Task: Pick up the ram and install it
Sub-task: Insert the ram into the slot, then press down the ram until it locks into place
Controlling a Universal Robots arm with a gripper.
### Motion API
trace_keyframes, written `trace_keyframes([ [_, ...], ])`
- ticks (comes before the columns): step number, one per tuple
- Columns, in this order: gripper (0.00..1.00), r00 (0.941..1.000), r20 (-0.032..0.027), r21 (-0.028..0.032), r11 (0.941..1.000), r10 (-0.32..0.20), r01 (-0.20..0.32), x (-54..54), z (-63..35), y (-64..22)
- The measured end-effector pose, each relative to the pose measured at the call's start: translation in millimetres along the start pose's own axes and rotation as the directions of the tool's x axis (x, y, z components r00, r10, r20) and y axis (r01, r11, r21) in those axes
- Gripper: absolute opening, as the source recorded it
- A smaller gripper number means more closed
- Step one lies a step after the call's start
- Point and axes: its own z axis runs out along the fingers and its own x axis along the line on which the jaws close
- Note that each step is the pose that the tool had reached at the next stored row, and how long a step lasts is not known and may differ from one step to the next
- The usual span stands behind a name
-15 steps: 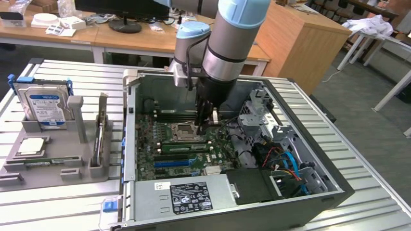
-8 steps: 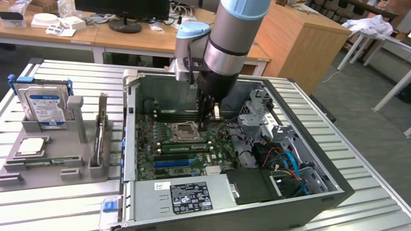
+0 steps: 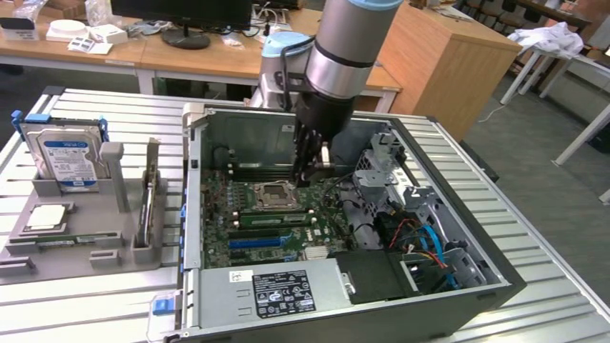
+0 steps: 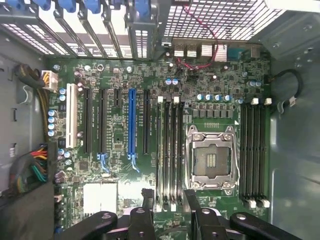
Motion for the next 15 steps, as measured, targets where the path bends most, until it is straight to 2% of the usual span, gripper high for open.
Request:
trace_keyframes([
  [5,0.37,1.0,0.0,0.0,1.0,0.0,0.0,-0.6,-8.7,0.1],
  [15,0.37,1.0,0.0,0.0,1.0,0.0,0.0,-0.6,-8.7,0.1],
])
